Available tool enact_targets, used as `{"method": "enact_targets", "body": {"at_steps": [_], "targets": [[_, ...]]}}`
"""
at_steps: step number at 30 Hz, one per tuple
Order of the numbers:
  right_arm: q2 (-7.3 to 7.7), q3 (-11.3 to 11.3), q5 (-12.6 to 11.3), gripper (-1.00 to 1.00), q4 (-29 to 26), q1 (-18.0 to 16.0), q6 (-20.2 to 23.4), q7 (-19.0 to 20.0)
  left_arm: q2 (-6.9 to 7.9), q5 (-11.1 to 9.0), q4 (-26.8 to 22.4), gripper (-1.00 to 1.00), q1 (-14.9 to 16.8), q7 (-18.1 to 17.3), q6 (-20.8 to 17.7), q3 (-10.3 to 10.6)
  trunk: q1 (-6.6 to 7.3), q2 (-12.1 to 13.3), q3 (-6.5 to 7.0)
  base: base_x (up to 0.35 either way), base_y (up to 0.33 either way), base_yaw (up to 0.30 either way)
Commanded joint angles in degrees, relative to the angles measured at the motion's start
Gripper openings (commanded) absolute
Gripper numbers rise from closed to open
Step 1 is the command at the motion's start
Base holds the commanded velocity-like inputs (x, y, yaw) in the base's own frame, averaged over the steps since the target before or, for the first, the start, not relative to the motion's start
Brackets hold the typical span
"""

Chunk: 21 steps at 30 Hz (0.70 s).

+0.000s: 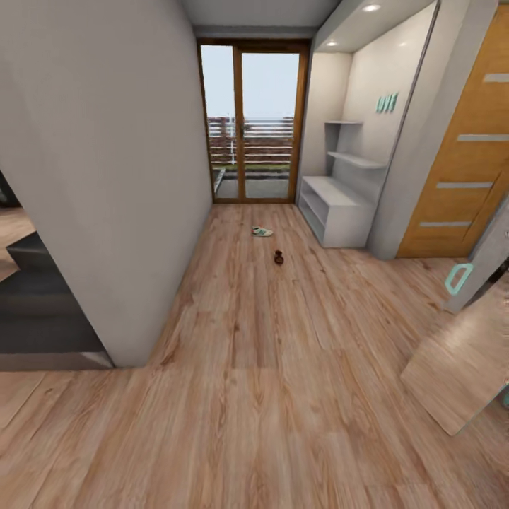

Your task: Pick up the two gym shoes and the two sandals from the corridor floor and place them onto the hallstand (shoe rack) in the corridor, making sure they are on the rack and not on the floor. Arrange them so the two gym shoes are next to each other and the two sandals are next to each other.

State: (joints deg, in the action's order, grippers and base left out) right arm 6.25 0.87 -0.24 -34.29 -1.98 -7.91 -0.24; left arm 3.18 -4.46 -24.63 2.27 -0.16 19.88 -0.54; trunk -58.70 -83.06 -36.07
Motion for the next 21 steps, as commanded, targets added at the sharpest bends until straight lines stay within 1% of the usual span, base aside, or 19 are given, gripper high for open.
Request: {"method": "enact_targets", "body": {"at_steps": [1,7,21], "targets": [[-0.02,0.02,-0.03,1.0,0.05,-0.04,-0.16,-0.02,0.03,-0.46,0.02,1.0,0.01,-0.02,0.16,0.1,-0.03,-0.02,-0.08,0.337,0.0,-0.2],[-0.03,-0.05,-0.03,1.0,0.09,-0.04,-0.11,-0.02,0.06,-0.46,0.02,1.0,0.01,-0.02,0.16,0.13,-0.03,-0.02,-0.15,0.337,0.0,-0.098],[-0.1,-0.27,0.15,1.0,0.27,-0.04,-0.1,0.13,0.13,-0.46,0.02,1.0,0.01,-0.02,0.16,0.17,-0.03,-0.02,-0.17,0.337,0.012,-0.011]]}}
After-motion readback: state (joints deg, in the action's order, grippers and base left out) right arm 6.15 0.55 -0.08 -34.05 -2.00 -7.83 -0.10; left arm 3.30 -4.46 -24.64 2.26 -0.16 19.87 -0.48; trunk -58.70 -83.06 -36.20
